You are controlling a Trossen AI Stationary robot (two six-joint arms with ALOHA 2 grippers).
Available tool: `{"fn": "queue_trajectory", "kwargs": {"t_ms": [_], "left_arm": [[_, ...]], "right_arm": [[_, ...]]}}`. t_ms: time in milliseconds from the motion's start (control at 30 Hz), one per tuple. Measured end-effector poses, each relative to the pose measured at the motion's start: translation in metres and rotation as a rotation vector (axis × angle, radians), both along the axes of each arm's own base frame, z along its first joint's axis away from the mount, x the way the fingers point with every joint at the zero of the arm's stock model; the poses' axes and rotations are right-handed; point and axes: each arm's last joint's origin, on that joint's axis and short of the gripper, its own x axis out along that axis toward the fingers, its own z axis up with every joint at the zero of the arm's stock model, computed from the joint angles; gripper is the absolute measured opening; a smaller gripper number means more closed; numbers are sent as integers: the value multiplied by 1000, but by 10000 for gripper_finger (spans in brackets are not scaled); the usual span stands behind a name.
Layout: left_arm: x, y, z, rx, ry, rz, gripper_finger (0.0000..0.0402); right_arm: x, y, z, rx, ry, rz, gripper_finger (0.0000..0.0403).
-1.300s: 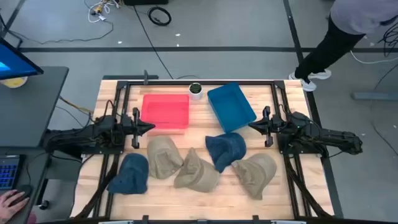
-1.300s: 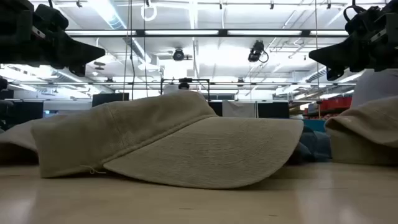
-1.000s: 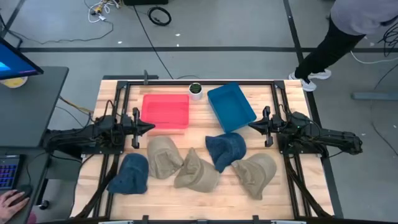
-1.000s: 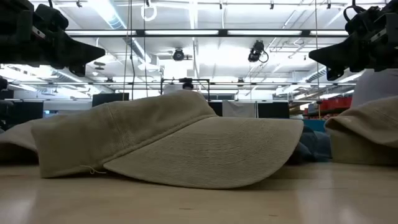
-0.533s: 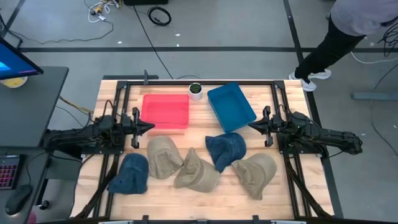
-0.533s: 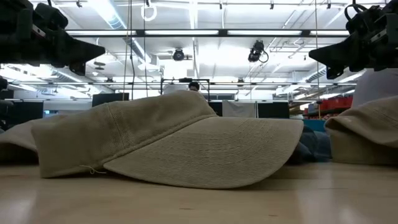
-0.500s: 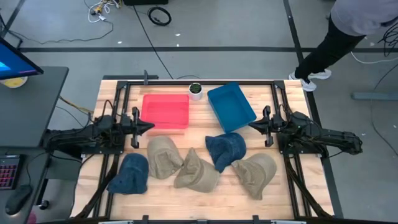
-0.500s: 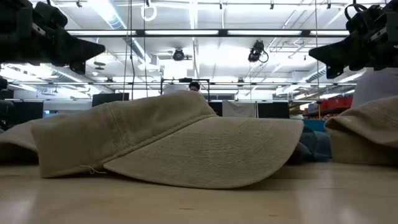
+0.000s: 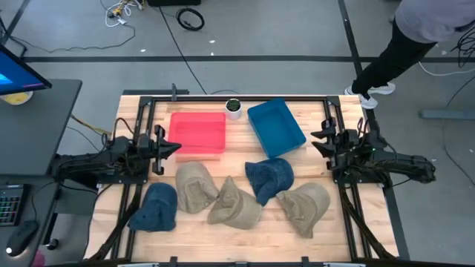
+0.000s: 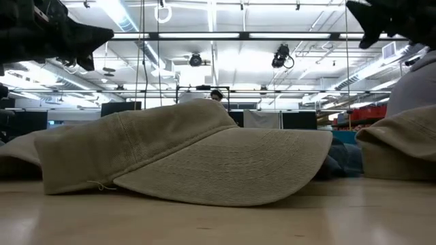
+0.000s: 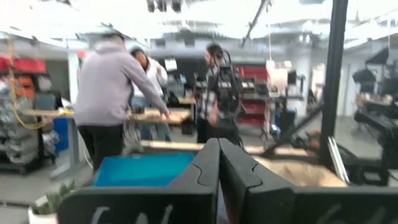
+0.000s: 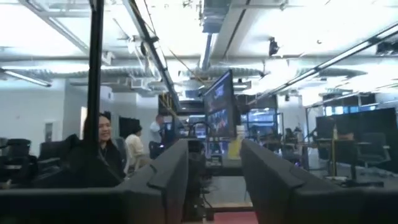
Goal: Pick & Place hat
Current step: Put the right blue cap into the blue bin
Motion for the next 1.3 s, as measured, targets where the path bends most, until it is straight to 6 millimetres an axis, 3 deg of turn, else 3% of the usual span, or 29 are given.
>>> {"fn": "queue_trajectory", "kwargs": {"t_ms": [100,167,300,400,500,633,800,1033,1300], "left_arm": [[-2,0,9,23,-29,22,39],[-6,0,26,43,-70,35,68],[-6,1,50,91,-57,100,140],[-3,4,70,112,-47,192,188],[5,7,80,93,-4,255,217],[17,8,81,97,52,257,225],[29,10,72,94,141,253,211],[38,11,66,89,198,249,194],[40,11,65,90,205,249,193]], "right_arm": [[9,-1,19,22,92,10,165],[22,-2,31,53,191,29,165],[60,-2,50,111,451,74,162],[94,0,52,173,700,108,162],[123,4,46,200,940,100,162],[152,7,29,185,1217,-24,162],[183,16,10,271,1382,-62,162],[196,27,-29,612,1585,-238,162],[209,28,-65,647,1649,-385,161]]}}
